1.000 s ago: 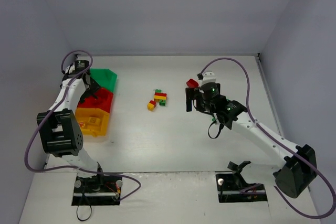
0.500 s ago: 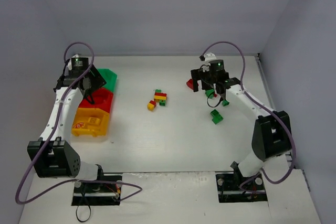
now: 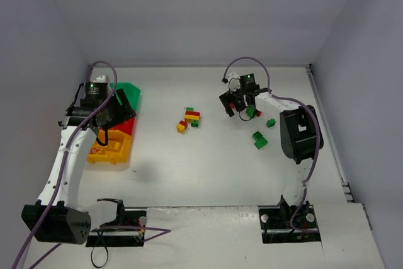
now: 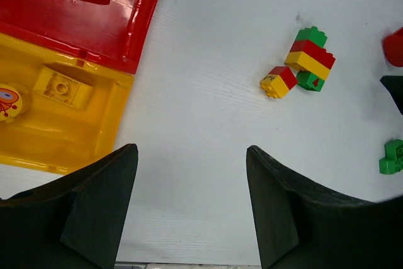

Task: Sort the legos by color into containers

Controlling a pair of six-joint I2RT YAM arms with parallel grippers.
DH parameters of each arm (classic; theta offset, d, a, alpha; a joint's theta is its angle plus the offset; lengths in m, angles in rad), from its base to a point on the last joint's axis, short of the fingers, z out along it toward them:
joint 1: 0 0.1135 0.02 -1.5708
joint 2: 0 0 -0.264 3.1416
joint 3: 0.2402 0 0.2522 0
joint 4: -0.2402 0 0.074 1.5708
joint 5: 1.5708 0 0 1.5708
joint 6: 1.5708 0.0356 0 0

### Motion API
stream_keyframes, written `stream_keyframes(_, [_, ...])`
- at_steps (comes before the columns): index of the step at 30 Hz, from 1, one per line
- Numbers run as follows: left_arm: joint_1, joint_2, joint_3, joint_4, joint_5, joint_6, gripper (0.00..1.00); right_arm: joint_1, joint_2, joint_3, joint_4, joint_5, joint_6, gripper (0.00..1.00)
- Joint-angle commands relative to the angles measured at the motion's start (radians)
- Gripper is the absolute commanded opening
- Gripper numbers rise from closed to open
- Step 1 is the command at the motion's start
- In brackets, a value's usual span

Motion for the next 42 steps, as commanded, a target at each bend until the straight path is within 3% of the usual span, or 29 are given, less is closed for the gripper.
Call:
stream_keyframes(1, [-0.005,-0.064,0.003,-0.005,0.036,0.026,0.63,-0.015,0.023,0.089,0.047,-0.028,-0.062,0.84])
stream_keyframes(7, [-0.008,-0.086,-0.030,-0.014,0.046,0.029,0.63,-0.019,0.092,0.136,0.050,-0.023,-0.086,0.77])
stream_keyframes(12, [-0.011,-0.096,-0.044,-0.019,0.045,0.032,0.63,-0.021,0.123,0.158,0.067,-0.036,-0.079,0.57])
stream_keyframes(15, [-0.013,-0.098,-0.043,-0.016,0.056,0.033,0.63,-0.021,0.117,0.156,0.081,-0.042,-0.068,0.42])
stream_keyframes(19, [-0.024,-0.093,-0.035,-0.002,0.097,0.032,0.63,-0.018,0.056,0.138,0.093,-0.065,-0.040,0.02])
stream_keyframes(26, [-0.096,-0.060,0.023,0.071,0.195,-0.010,0.65,0.092,-0.154,0.032,0.118,-0.080,0.010,0.00])
stream_keyframes(35, [-0.180,-0.001,0.060,0.297,0.362,-0.134,0.82,0.330,-0.435,-0.121,0.146,-0.085,0.084,0.00])
stream_keyframes(42, [-0.224,0.042,0.069,0.349,0.456,-0.160,0.83,0.441,-0.547,-0.141,0.118,-0.086,0.110,0.00])
